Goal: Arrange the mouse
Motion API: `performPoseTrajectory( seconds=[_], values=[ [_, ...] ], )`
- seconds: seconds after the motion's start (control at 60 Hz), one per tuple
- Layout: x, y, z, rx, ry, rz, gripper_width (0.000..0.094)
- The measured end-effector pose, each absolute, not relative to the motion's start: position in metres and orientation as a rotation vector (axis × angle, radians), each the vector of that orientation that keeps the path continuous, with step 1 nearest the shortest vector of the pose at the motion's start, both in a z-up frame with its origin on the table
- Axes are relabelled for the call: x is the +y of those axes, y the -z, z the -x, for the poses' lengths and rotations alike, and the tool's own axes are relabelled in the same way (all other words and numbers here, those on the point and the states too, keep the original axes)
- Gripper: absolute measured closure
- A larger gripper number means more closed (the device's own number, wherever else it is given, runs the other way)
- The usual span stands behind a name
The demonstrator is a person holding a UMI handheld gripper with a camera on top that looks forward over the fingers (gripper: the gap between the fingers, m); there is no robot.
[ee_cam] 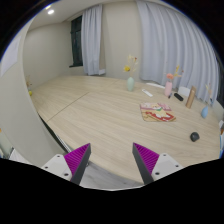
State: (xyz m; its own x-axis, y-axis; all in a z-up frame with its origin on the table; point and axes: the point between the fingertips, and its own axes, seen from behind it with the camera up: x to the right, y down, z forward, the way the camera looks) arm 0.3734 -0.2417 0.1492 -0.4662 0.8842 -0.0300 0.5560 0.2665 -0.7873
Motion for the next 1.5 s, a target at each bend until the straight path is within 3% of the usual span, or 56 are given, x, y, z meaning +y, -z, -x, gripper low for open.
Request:
performPoseTrajectory(
  seconds=[0.283,0.85,1.083,1.5],
  values=[
    [-0.184,-0.143,-0.36,-2.017,-0.986,1.429,0.008],
    [0.04,-0.122,-0.351,-1.655,-0.698,1.717,0.008],
    [0.117,-0.113,-0.344,-1.562,-0.639,1.75,0.0083],
    [0.163,-0.079,-0.274,-1.59,-0.665,1.698,0.0082]
  ],
)
